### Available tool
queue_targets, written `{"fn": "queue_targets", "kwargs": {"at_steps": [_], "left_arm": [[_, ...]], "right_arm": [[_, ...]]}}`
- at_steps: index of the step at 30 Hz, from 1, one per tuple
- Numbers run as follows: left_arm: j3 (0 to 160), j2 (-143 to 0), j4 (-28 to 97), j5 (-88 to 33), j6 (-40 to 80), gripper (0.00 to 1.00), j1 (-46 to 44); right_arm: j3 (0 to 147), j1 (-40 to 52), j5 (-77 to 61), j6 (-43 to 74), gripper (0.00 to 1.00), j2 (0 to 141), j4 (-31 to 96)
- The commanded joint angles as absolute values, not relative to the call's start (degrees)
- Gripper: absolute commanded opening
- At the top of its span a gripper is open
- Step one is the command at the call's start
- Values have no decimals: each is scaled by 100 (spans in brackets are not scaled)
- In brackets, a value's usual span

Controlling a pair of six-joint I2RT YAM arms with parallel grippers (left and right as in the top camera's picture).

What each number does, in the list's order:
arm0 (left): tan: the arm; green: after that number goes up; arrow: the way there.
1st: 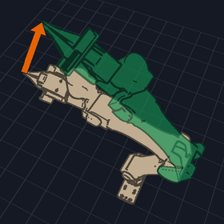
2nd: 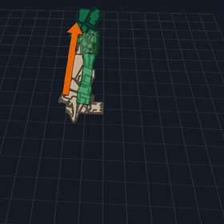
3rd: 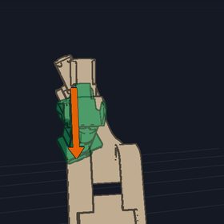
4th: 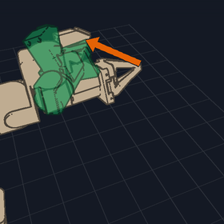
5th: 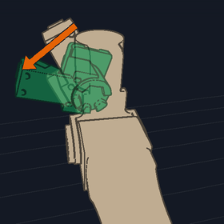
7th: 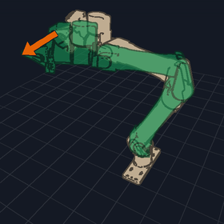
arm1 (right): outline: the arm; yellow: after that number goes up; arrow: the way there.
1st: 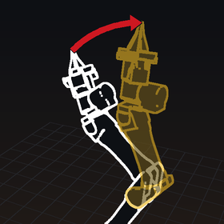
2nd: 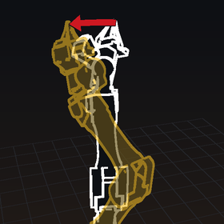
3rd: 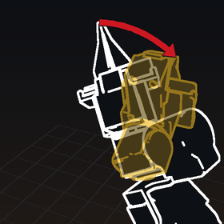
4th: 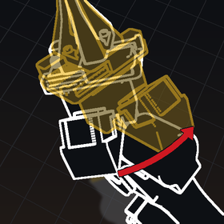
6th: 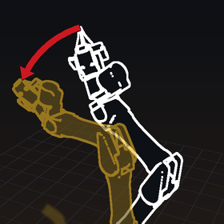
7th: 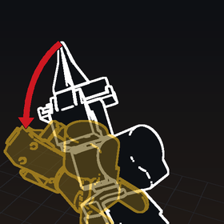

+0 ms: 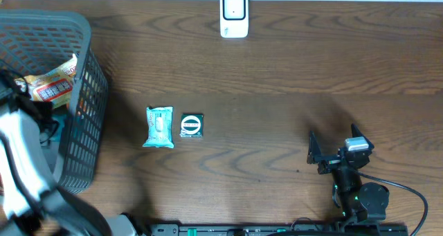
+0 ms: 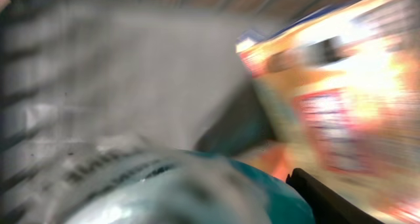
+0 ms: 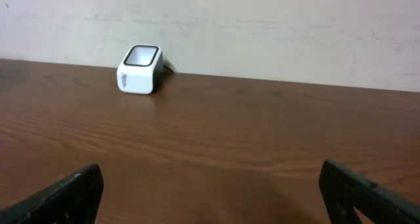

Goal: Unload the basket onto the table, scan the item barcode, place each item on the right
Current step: 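Reach the left gripper into the basket and grasp the teal mouthwash bottle, then carry the mouthwash bottle out and stand it right of the tin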

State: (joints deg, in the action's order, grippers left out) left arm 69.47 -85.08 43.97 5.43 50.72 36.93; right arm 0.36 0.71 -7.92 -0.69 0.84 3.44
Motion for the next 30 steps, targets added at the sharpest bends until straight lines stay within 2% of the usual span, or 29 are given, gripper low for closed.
{"fn": "queue_targets", "kwargs": {"at_steps": [1, 8, 12, 22, 30], "left_arm": [[7100, -7338, 4388, 370, 4976, 67, 3695], [7109, -5673, 3887, -687, 4976, 67, 3695], [7109, -5028, 3785, -827, 4976, 67, 3693], [7107, -4727, 3321, -3011, 4982, 67, 3575], [7107, -4759, 3199, -3299, 4989, 67, 2425]], "right_arm": [[32, 128, -784, -93, 99, 38, 366], [32, 128, -784, -93, 99, 38, 366], [32, 128, -784, -93, 99, 38, 366], [32, 128, -784, -93, 99, 38, 366], [32, 128, -784, -93, 99, 38, 366]]}}
